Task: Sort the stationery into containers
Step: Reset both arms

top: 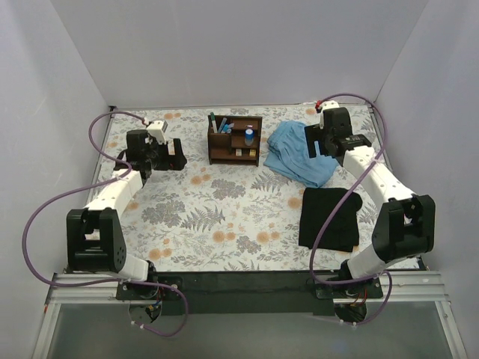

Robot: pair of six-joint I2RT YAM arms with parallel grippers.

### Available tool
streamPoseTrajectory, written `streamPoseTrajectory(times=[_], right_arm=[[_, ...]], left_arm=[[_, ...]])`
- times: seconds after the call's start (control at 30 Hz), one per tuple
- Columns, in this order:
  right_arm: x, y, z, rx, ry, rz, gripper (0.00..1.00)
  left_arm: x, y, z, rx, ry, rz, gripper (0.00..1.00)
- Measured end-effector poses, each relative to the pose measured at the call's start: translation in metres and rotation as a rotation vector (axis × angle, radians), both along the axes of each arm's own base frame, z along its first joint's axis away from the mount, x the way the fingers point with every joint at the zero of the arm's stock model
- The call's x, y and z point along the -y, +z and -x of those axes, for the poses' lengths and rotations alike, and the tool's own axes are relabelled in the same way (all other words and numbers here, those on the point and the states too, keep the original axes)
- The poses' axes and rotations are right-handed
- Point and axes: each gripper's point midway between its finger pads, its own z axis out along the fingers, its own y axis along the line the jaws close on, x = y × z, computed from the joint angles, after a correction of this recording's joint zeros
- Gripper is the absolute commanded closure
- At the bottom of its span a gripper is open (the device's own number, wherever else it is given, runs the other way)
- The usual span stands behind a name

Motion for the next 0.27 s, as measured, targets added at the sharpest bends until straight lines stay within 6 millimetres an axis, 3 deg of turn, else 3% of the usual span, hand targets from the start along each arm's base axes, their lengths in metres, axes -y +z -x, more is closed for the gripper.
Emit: streamPoseTrajectory(times=[0.27], right_arm=[[0.005, 0.002, -0.034, 0.004, -0.022, 0.071, 0.02]], left_arm=[[-0.01, -0.005, -0.007, -0.019, 0.018, -0.07, 0.06]])
